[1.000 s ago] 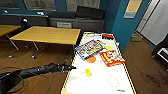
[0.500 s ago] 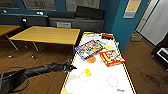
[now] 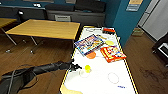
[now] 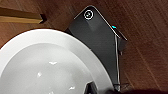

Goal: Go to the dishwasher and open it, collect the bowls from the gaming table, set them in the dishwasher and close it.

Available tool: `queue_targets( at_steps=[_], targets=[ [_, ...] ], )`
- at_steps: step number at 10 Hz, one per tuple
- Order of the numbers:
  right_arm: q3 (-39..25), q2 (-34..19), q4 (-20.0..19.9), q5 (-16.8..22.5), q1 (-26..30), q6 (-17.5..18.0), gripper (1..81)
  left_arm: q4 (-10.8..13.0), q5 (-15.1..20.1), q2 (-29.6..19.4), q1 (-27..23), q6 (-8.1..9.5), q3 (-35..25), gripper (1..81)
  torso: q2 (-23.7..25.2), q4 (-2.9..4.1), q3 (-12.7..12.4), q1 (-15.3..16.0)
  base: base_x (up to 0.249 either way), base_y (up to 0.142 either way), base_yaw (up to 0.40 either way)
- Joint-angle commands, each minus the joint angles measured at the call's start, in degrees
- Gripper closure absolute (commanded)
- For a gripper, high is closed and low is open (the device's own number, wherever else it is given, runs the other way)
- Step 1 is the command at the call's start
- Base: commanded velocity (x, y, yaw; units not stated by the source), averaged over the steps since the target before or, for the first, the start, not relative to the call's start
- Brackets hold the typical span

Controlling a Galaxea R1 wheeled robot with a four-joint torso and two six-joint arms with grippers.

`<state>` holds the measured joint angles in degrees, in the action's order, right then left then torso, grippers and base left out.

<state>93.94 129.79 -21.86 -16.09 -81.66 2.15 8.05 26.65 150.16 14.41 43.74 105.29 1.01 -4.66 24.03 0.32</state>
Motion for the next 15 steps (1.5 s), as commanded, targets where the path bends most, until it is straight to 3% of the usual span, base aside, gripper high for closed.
queue_targets(
  at_steps=[1,4,7,13,15],
  targets=[
    [-1.9,-2.7,1.5,4.4,0.8,-0.2,81.1,-1.9,1.0,1.3,-10.8,0.38,0.8,1.0,0.0,0.0,0.0,0.0,0.0,0.0,0.0],
    [-2.2,-2.8,1.5,4.4,1.0,-0.2,81.1,-5.5,4.0,4.5,-13.0,0.47,5.7,1.0,0.0,0.0,-0.1,0.0,0.0,0.0,0.0],
    [-1.9,-2.6,1.5,4.4,1.0,-0.2,81.1,-3.4,4.3,7.3,-13.0,0.39,7.1,1.0,0.0,0.0,-0.1,0.0,0.0,0.0,0.0],
    [-1.8,-2.1,1.5,4.6,1.4,-0.2,81.1,-3.1,5.6,11.9,-11.1,0.03,11.9,1.0,0.0,0.0,-0.1,0.0,0.0,0.0,0.0],
    [-1.8,-2.1,1.6,4.6,1.5,-0.2,81.1,-2.6,7.7,13.5,-11.1,0.29,14.2,1.0,0.0,0.0,-0.1,0.0,0.0,0.0,0.0]
  ],
)
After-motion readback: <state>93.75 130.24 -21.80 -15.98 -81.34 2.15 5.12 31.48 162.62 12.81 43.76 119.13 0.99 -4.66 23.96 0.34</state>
